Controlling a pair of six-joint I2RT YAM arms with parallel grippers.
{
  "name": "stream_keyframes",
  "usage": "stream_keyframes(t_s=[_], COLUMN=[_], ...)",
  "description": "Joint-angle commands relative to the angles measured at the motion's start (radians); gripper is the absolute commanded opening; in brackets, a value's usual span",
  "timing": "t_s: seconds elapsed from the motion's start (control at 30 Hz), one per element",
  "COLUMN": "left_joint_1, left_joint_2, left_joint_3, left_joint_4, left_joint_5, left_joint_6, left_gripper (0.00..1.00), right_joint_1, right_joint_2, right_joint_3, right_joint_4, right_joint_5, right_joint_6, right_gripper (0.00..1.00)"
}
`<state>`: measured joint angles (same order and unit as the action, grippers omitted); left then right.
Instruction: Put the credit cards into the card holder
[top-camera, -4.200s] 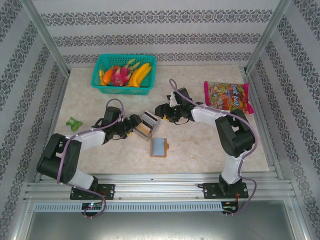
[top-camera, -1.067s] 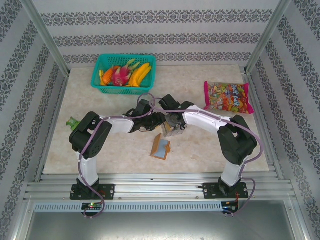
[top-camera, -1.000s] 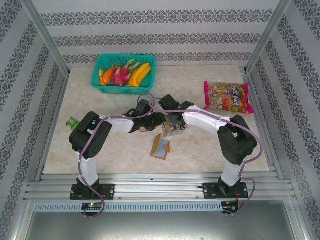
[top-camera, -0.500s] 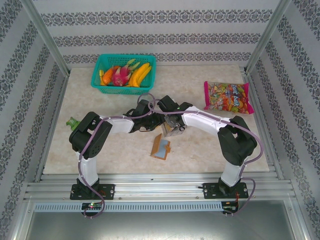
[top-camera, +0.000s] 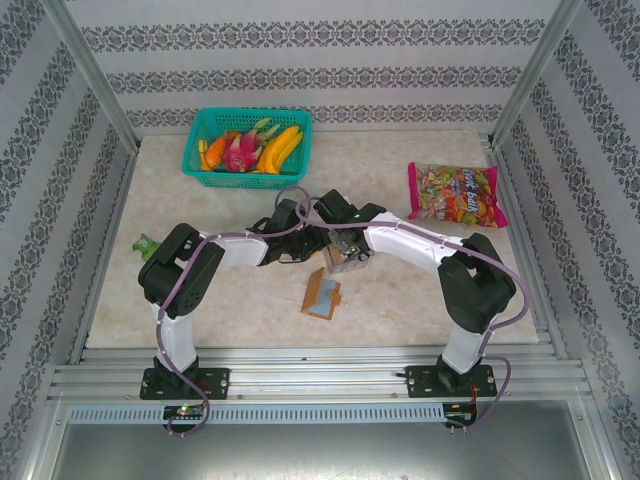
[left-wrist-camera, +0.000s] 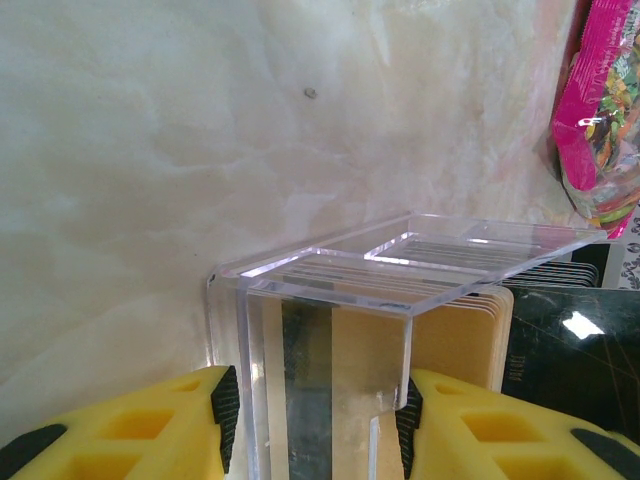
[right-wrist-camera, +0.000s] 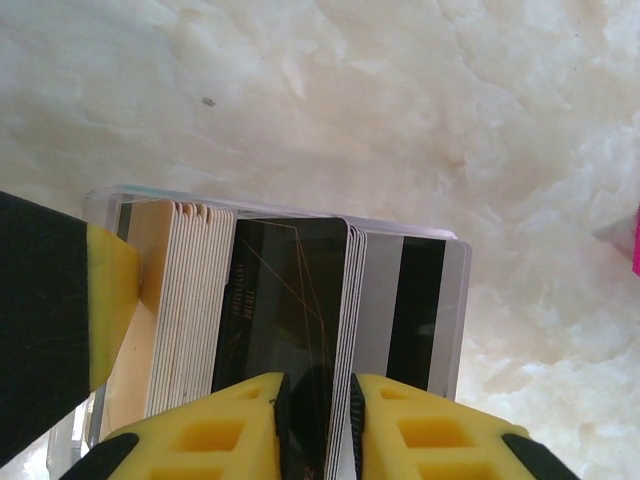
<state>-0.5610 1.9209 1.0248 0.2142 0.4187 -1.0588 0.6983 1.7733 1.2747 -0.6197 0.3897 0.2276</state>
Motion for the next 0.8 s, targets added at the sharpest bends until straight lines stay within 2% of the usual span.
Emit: stream_keyframes(t_s=[0.0, 0.03, 0.2, 0.33, 0.43, 0.67, 0.77], left_joint_1=[-0.001, 0.0, -0.001, -0.001, 0.0, -0.001, -0.001], left_joint_2=[0.022, 0.022, 0.021, 0.02, 0.021, 0.018, 0.013], left_joint_3=[-0.013, -0.014, -0.012, -0.007, -0.006, -0.005, -0.005], left_joint_4=[-0.045, -0.045, -0.048, -0.052, -0.052, -0.052, -0.05], left_joint_5=[-0.009, -0.01, -0.009, -0.009, -0.01, -0.01, -0.008], left_joint_6=[-0.007, -0.006, -0.007, -0.006, -0.007, -0.007, -0.006], left_gripper=[0.48, 0.48, 0.48, 0.48, 0.48, 0.48, 0.48], right_joint_1=[-0.004, -0.003, -0.001, 0.001, 0.005, 0.009, 0.014], right_joint_2=[-0.03, -0.033, -0.052, -0.073, -0.078, -0.074, -0.07], right_joint_3=[0.015, 0.015, 0.026, 0.028, 0.032, 0.049, 0.073], right_joint_4=[-0.042, -0.041, -0.058, -0.058, -0.066, -0.083, -0.125], right_joint_5=[0.036, 0.036, 0.026, -0.019, -0.036, -0.126, -0.108], right_joint_6=[-0.007, -0.005, -0.002, 0.011, 0.038, 0.151, 0.232], right_gripper=[0.18, 0.13, 0.14, 0.06, 0.06, 0.01, 0.0])
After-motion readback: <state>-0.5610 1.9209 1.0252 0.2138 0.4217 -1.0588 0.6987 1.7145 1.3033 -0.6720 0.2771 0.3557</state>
